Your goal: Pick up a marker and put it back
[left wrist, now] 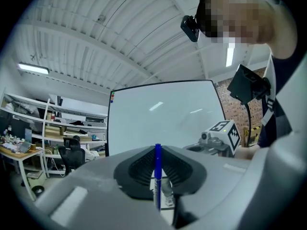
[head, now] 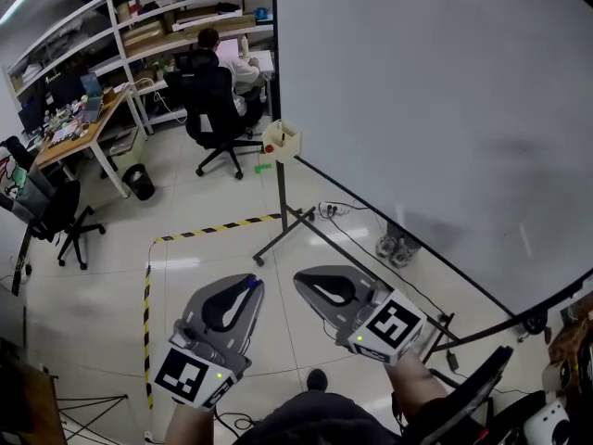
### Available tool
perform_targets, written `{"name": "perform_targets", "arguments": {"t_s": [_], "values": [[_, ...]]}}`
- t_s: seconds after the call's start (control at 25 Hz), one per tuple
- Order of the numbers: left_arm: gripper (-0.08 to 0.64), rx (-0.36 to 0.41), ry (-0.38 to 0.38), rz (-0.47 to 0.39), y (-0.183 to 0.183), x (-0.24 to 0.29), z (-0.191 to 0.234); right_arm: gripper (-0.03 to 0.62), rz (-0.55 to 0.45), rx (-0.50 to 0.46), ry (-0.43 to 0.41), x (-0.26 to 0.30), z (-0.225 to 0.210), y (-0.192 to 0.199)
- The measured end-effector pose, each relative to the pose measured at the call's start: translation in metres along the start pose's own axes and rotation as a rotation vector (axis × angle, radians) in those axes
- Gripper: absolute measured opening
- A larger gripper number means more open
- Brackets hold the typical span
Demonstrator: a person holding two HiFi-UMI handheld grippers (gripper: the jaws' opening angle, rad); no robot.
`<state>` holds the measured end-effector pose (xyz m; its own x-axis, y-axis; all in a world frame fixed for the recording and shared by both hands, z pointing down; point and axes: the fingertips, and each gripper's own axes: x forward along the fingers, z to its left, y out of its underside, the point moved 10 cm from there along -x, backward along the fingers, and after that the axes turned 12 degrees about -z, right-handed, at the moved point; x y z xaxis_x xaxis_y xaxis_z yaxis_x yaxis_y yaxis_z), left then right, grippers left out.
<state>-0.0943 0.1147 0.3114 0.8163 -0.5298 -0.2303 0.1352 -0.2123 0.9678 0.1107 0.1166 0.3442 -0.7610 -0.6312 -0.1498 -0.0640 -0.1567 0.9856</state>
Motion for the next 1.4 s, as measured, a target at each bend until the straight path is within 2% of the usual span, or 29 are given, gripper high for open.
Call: {"name": "perform_targets", "arguments": {"t_s": [0.2,0.32,0.6,0.92,1.08,1.4], "values": [[0.041,-0.016,0.013,-0.022,-0.015,-0.068,-0.015,0.0,0.012,-0.009,0.02,0.003,0.067,-0.006],[0.041,-0.05,0.012,-0.042,-0.02,-0.103,-0.024,0.0,0.024,-0.014,0.026,0.001,0.105,-0.007],[0.042,-0.086,0.046,-0.05,-0.023,-0.141,-0.047,0.0,0.06,-0.037,0.044,-0.018,0.16,-0.011],[0.041,-0.067,0.057,-0.045,-0.025,-0.147,-0.073,0.0,0.063,-0.019,0.056,-0.046,0.176,-0.016],[0.042,-0.064,0.056,-0.076,-0.024,-0.135,-0.088,0.0,0.055,-0.003,0.061,-0.066,0.17,-0.014],[0.041,-0.043,0.051,-0.064,-0.025,-0.125,-0.106,0.0,0.043,0.03,0.066,-0.087,0.16,-0.01]]}}
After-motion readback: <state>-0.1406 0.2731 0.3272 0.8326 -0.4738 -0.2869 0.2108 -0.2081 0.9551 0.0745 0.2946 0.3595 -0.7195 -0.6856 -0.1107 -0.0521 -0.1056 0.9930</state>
